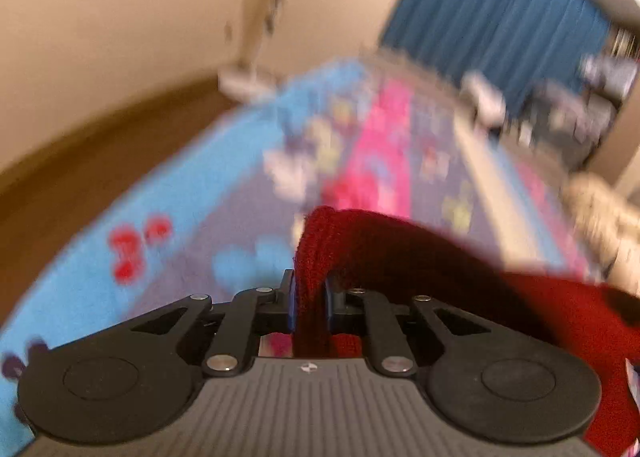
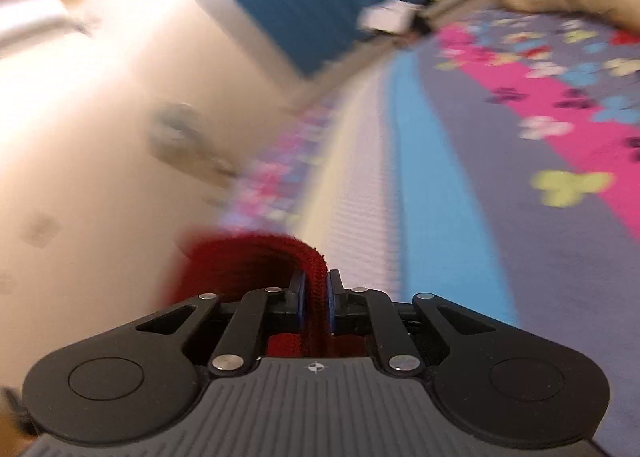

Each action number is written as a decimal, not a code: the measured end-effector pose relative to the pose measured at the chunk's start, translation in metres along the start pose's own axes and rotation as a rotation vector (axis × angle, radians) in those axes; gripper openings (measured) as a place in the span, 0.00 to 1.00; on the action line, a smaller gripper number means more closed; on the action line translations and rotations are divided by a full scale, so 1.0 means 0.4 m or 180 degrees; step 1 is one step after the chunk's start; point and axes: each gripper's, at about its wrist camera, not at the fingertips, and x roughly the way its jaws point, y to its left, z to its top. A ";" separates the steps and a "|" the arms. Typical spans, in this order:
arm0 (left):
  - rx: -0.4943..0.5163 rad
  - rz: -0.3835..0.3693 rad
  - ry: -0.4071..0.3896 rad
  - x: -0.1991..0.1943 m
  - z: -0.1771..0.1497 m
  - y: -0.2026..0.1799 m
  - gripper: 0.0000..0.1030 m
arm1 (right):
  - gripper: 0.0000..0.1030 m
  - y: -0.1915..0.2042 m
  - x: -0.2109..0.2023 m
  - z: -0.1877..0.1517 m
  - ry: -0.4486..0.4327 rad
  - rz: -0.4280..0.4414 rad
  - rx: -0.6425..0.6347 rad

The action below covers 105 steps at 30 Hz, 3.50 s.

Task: Fold small clothes
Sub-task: 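Lift the held hem edge with both grippers and roll it toward the collar, then lay the folded sweater flat with both grippers, smoothing it into a rectangle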

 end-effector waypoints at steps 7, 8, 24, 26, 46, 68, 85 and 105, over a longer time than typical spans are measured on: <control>0.0095 0.0004 -0.0118 -0.008 0.007 -0.010 0.14 | 0.10 -0.002 0.016 -0.012 0.0186 -0.0194 0.0049; 0.0097 -0.0007 -0.0195 -0.015 0.015 -0.012 0.14 | 0.10 0.003 0.007 -0.007 0.0128 -0.0143 0.0052; 0.0007 -0.0073 0.0386 -0.230 -0.035 -0.030 0.53 | 0.45 0.035 -0.193 -0.061 0.0351 -0.0290 0.0177; 0.0077 -0.0105 0.0465 -0.276 -0.074 -0.040 0.65 | 0.49 0.034 -0.228 -0.076 0.0372 -0.0257 0.0322; -0.0116 -0.0627 0.0388 -0.411 -0.194 0.020 0.13 | 0.18 0.017 -0.355 -0.223 0.0192 -0.0046 0.0387; 0.0136 -0.0240 0.1114 -0.370 -0.246 0.068 0.36 | 0.32 0.038 -0.408 -0.295 0.0718 -0.0459 0.0120; 0.0429 -0.0190 0.1101 -0.365 -0.262 0.036 0.14 | 0.14 0.046 -0.399 -0.303 0.0704 -0.0411 -0.0097; 0.0605 -0.0129 0.1066 -0.407 -0.274 0.028 0.28 | 0.21 0.082 -0.447 -0.313 0.0672 -0.0823 -0.0191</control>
